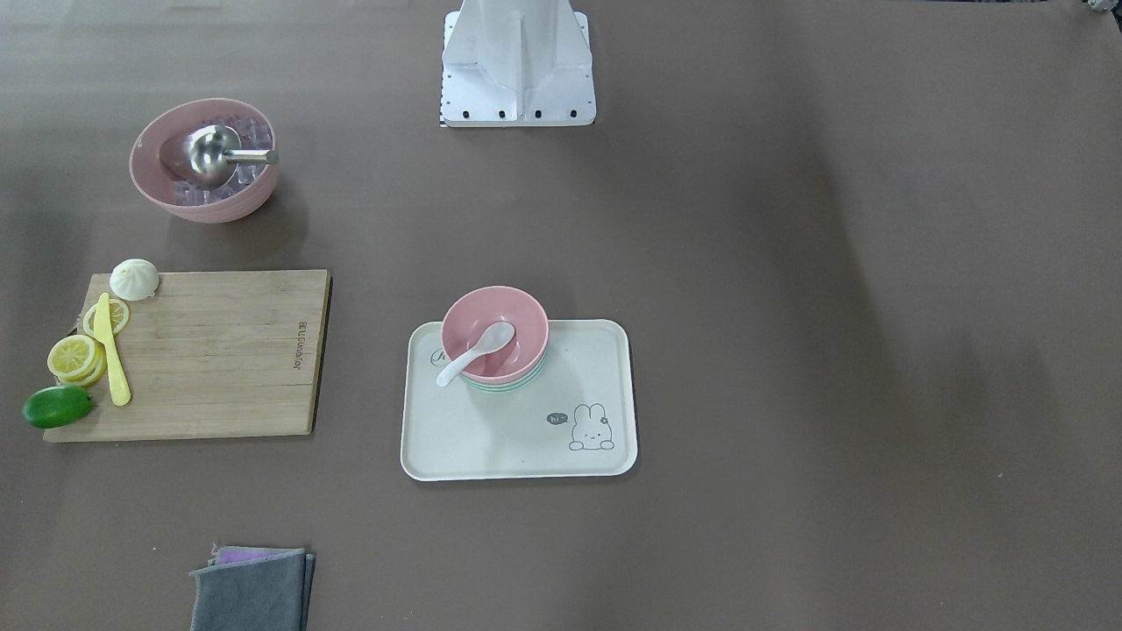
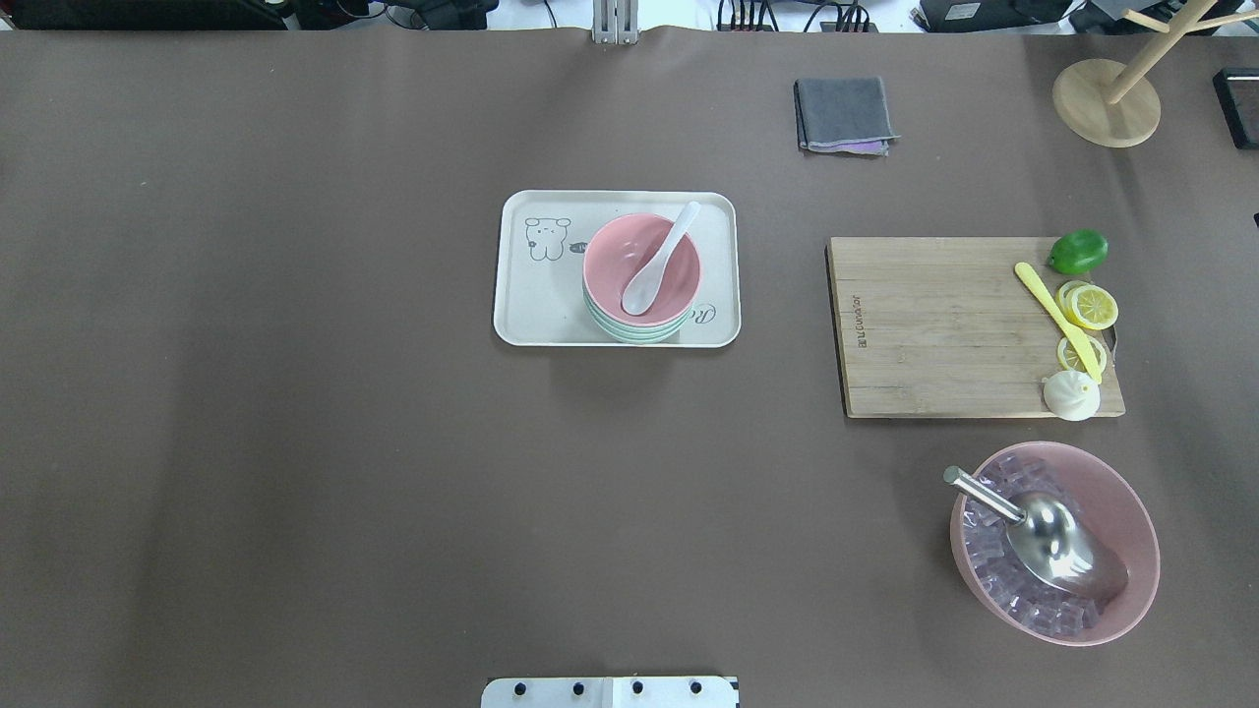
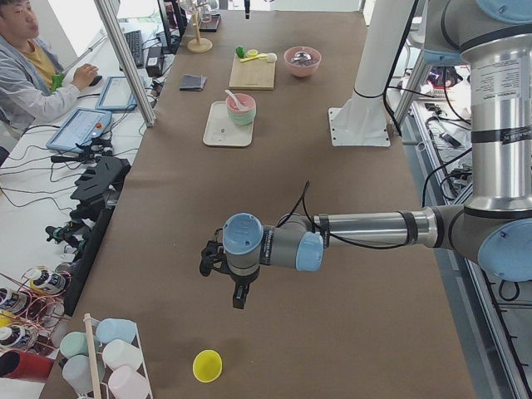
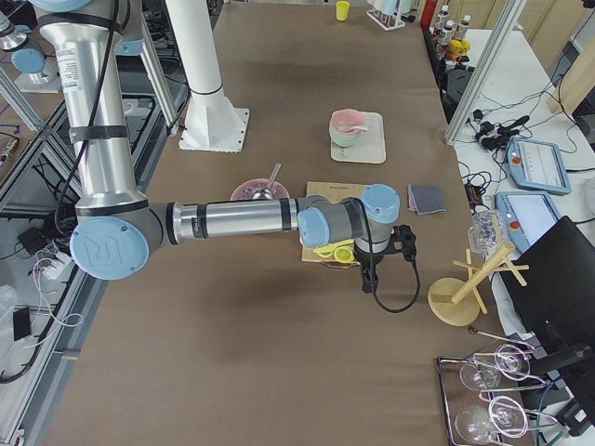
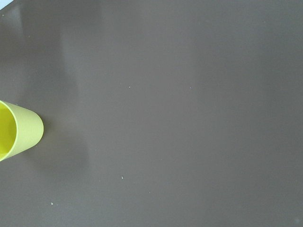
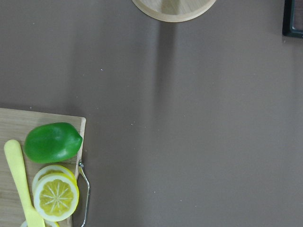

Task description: Stack pink bowl on green and place spoon

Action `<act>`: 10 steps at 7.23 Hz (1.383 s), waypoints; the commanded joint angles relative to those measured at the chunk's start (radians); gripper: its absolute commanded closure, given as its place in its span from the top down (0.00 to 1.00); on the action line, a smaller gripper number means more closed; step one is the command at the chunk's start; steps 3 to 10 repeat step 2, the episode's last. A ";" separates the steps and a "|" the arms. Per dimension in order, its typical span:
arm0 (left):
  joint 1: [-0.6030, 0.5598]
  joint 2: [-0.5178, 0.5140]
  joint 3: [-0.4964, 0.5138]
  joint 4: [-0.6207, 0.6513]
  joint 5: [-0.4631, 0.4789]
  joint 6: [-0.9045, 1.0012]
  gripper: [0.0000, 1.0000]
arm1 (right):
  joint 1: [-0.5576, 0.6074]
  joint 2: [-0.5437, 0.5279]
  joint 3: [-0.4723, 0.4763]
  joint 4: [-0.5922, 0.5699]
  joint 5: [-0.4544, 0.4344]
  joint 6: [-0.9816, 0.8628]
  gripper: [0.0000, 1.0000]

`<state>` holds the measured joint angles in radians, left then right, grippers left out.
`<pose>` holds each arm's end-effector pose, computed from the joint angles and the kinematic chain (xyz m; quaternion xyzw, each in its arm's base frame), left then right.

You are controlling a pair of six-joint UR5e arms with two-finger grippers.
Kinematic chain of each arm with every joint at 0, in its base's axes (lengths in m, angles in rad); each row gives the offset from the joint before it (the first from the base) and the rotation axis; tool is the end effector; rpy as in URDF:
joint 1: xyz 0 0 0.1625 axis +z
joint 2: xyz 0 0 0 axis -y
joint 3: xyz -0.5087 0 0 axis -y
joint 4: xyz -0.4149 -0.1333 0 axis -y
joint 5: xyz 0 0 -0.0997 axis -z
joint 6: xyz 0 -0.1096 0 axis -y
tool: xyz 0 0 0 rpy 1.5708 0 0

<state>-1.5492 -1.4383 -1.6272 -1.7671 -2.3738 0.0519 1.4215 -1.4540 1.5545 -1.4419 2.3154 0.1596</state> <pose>-0.0446 -0.4557 0.7619 0.0612 0.3892 0.0572 0.9173 -0.0290 -0.5897 0.6819 0.0497 -0.3735 -0.0369 0.9256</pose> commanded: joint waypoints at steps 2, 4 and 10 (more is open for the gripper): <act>0.000 -0.007 0.001 -0.003 0.001 -0.001 0.98 | -0.006 0.006 -0.001 0.000 0.005 0.000 1.00; 0.000 -0.007 0.001 -0.003 0.001 -0.001 0.98 | -0.006 0.006 -0.001 0.000 0.005 0.000 1.00; 0.000 -0.007 0.001 -0.003 0.001 -0.001 0.98 | -0.006 0.006 -0.001 0.000 0.005 0.000 1.00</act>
